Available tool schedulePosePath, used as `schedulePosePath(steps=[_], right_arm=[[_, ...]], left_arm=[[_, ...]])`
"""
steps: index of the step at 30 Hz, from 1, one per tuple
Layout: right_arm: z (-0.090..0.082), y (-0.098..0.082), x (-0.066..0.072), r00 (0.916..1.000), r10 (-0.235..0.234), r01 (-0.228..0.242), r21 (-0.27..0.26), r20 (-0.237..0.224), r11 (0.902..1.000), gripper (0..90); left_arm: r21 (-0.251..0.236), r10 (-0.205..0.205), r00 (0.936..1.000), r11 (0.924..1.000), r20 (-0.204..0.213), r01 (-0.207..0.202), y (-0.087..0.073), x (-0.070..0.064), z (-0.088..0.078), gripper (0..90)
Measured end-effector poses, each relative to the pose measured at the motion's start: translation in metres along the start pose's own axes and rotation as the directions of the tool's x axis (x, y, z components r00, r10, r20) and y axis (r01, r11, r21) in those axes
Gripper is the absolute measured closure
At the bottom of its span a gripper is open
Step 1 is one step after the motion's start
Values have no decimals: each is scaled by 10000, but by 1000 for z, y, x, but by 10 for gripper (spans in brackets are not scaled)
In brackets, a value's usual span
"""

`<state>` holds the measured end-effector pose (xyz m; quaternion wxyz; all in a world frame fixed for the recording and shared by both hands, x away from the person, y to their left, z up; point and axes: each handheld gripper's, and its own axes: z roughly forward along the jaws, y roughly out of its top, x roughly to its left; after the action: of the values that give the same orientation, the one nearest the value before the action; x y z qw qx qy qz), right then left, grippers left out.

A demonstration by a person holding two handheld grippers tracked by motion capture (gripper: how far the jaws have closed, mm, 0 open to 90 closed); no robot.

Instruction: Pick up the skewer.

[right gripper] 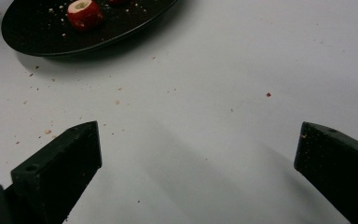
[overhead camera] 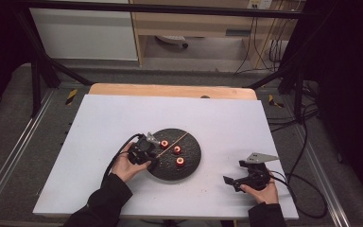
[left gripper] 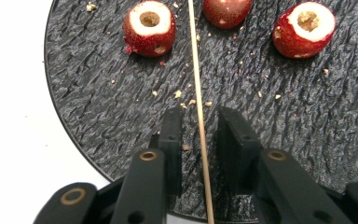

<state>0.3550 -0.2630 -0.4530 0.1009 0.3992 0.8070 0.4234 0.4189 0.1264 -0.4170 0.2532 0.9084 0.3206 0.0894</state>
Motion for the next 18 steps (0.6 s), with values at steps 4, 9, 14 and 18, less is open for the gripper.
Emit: schedulePosePath(steps=[4,9,14,18], right_arm=[[0,0,0,10000,16,-16,-9,-5,10000,14],[0,0,0,10000,17,-16,35,-25,10000,13],[0,0,0,10000,32,-32,24,-30,10000,13],[0,0,0,10000,47,-47,31,-44,10000,12]], left_arm=[[85,94,9999,9999,-66,-94,1,-2,1,752],[204,169,9998,9997,-131,-166,2,-4,1,799],[273,201,9996,9994,-208,-195,3,-5,1,833],[281,214,9995,9994,-246,-207,2,-6,0,851]])
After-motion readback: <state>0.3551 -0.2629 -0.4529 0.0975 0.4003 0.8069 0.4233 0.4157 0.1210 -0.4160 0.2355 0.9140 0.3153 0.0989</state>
